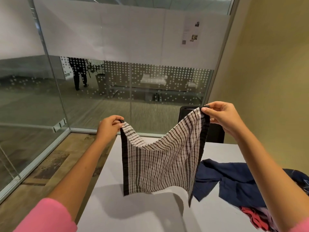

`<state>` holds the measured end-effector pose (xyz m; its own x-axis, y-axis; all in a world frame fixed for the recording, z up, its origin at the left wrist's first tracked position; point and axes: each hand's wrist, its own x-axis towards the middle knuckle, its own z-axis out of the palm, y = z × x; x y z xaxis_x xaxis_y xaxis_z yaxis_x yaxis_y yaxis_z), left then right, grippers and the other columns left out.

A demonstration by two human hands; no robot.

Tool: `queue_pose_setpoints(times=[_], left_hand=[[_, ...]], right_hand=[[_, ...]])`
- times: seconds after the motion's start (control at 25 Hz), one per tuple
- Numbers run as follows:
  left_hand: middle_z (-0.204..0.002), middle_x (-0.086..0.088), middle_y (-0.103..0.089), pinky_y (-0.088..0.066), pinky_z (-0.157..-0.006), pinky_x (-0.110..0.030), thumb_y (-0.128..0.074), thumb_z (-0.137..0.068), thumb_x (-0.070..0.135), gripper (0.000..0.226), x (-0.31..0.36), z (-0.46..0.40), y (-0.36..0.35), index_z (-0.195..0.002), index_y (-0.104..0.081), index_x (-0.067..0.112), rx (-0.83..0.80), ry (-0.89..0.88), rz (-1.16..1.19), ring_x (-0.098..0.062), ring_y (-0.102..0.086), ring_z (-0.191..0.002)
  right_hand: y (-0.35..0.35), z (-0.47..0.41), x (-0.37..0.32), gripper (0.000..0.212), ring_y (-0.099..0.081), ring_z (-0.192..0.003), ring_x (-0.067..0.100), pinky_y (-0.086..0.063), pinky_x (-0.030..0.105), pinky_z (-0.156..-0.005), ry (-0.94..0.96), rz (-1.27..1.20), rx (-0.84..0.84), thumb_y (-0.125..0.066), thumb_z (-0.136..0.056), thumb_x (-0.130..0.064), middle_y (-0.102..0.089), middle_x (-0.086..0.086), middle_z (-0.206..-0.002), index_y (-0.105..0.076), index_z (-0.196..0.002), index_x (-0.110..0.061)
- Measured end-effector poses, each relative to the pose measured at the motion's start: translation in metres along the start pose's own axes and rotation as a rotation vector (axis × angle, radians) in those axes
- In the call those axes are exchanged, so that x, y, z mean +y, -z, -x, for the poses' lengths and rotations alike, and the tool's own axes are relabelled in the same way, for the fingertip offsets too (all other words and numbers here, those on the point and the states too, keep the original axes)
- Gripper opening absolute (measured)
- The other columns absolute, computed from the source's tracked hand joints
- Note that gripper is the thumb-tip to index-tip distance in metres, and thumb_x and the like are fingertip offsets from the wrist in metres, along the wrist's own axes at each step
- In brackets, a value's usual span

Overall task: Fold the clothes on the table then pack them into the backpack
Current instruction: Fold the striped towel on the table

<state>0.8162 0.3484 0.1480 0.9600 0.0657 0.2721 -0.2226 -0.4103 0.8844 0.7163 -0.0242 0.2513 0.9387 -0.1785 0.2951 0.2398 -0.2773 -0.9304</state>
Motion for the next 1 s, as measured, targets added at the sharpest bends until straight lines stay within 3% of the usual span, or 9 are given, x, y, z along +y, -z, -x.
queue_pose_setpoints(times=[0.16,0.28,0.36,0.44,0.56,0.72,1.0], left_hand=[[-0.088,-0.005,-0.071,-0.058,-0.082,-0.043,-0.064,-0.089,0.018,0.009,0.007,0.009,-0.007,-0.093,-0.070,0.022,-0.014,0.022,0.048,-0.022,-0.069,-0.087],[-0.084,-0.001,-0.067,-0.059,-0.077,-0.041,-0.068,-0.085,0.020,0.004,0.023,0.014,-0.018,-0.087,-0.069,0.024,0.035,-0.022,0.028,-0.023,-0.066,-0.085],[-0.090,0.002,-0.063,-0.057,-0.077,-0.036,-0.070,-0.084,0.015,0.015,0.037,0.018,-0.026,-0.093,-0.064,0.025,-0.044,-0.060,0.023,-0.020,-0.063,-0.088],[-0.095,0.000,-0.062,-0.056,-0.077,-0.033,-0.072,-0.082,0.010,0.026,0.054,0.024,-0.034,-0.101,-0.057,0.022,-0.165,-0.042,0.118,-0.019,-0.063,-0.086],[-0.091,-0.003,-0.067,-0.057,-0.079,-0.032,-0.073,-0.082,0.010,0.025,0.078,0.035,-0.044,-0.103,-0.059,0.016,-0.325,-0.084,0.192,-0.019,-0.067,-0.085],[-0.088,-0.007,-0.071,-0.057,-0.077,-0.029,-0.071,-0.084,0.008,0.013,0.097,0.046,-0.052,-0.097,-0.069,0.010,-0.405,-0.126,0.283,-0.015,-0.067,-0.080],[-0.091,-0.006,-0.074,-0.057,-0.076,-0.027,-0.063,-0.091,0.013,0.012,0.099,0.055,-0.054,-0.097,-0.073,0.013,-0.480,-0.133,0.275,-0.015,-0.070,-0.084]], right_hand=[[-0.007,0.006,-0.004,0.007,-0.069,-0.077,0.016,-0.057,0.028,-0.067,0.027,0.043,-0.036,-0.072,-0.080,-0.008,-0.072,0.010,-0.086,-0.070,-0.086,-0.010],[-0.011,0.013,-0.010,0.010,-0.069,-0.081,0.019,-0.058,0.031,-0.075,0.032,0.104,-0.301,-0.072,-0.076,-0.007,-0.074,0.009,-0.086,-0.074,-0.084,-0.013],[-0.017,0.018,-0.013,0.014,-0.070,-0.086,0.021,-0.057,0.027,-0.077,-0.007,0.149,-0.517,-0.070,-0.078,-0.006,-0.074,0.010,-0.090,-0.076,-0.090,-0.010],[-0.027,0.021,-0.014,0.017,-0.069,-0.092,0.021,-0.056,0.025,-0.079,0.000,0.199,-0.616,-0.064,-0.085,-0.002,-0.073,0.009,-0.096,-0.074,-0.098,-0.007],[-0.051,0.021,-0.011,0.018,-0.069,-0.093,0.019,-0.056,0.027,-0.081,0.065,0.185,-0.518,-0.064,-0.087,-0.003,-0.072,0.008,-0.097,-0.073,-0.101,-0.008],[-0.078,0.022,-0.004,0.012,-0.070,-0.083,0.017,-0.057,0.026,-0.073,0.071,0.116,-0.327,-0.071,-0.081,-0.004,-0.072,0.010,-0.090,-0.071,-0.093,-0.007],[-0.097,0.029,0.007,0.017,-0.072,-0.083,0.021,-0.058,0.029,-0.069,0.017,0.033,-0.295,-0.074,-0.078,-0.004,-0.072,0.010,-0.097,-0.066,-0.090,0.004]])
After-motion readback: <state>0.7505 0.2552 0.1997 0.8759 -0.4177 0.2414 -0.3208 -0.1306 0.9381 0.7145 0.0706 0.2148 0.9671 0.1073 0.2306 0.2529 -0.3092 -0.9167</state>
